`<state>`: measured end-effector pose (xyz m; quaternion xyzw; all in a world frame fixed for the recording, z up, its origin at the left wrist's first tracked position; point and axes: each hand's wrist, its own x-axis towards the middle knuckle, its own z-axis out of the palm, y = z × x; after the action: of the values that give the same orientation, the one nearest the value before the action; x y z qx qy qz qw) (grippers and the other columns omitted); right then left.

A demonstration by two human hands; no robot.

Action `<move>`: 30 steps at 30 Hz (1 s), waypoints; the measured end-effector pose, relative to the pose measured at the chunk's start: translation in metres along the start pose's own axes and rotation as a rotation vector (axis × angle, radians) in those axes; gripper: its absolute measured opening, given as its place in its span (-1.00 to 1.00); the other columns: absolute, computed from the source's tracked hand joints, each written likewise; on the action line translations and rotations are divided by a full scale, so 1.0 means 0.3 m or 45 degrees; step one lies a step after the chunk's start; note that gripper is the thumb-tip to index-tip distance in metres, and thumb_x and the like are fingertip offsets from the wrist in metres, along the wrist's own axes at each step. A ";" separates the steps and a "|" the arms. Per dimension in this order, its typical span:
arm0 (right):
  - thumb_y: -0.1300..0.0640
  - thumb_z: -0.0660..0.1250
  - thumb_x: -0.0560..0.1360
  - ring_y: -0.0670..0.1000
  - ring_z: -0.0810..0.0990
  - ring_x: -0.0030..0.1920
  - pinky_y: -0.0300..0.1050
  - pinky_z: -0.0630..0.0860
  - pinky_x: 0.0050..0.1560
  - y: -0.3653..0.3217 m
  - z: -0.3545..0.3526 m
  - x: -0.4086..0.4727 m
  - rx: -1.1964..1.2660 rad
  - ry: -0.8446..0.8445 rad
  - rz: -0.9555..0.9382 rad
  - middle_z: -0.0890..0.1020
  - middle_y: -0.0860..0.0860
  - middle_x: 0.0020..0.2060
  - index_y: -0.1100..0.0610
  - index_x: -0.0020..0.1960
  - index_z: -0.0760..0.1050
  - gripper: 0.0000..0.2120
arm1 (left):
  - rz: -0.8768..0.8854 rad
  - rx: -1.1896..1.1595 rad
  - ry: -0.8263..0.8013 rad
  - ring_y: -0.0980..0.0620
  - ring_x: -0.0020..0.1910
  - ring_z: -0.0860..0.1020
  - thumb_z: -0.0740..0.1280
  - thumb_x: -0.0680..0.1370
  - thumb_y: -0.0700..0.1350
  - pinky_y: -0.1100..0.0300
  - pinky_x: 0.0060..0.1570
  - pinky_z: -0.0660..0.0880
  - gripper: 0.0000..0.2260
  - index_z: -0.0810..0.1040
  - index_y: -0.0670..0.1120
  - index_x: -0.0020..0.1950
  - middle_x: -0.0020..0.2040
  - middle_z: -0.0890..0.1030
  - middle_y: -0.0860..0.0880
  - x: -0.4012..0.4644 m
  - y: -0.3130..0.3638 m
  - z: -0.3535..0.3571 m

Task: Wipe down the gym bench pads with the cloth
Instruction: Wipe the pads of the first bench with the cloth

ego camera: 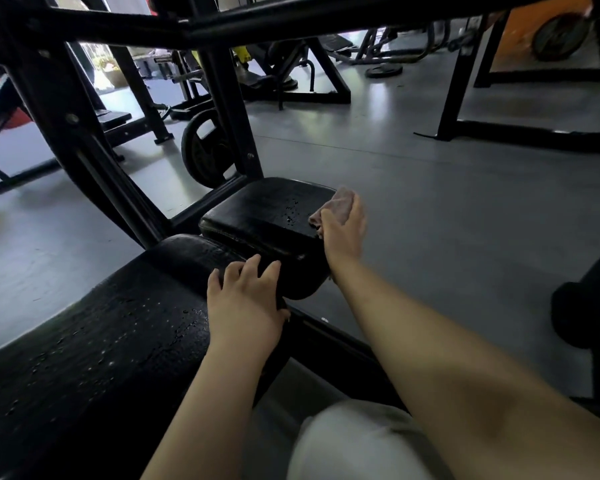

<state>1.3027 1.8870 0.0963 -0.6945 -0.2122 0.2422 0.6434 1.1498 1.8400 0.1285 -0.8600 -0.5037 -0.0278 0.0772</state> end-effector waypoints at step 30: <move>-0.04 0.21 0.57 0.24 -0.24 0.50 0.23 0.02 0.41 0.055 0.043 -0.187 -0.401 -0.226 -0.053 -0.37 0.06 0.49 -0.13 0.53 -0.24 -0.26 | -0.013 -0.031 -0.012 -0.05 0.48 0.08 0.29 0.49 0.16 -0.06 0.45 -0.03 -0.30 -0.01 0.12 0.51 0.54 0.07 0.00 -0.038 0.010 -0.011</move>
<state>1.2500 1.8617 0.0826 -0.7580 -0.3178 0.2530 0.5102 1.1471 1.8283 0.1299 -0.8583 -0.5082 -0.0303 0.0644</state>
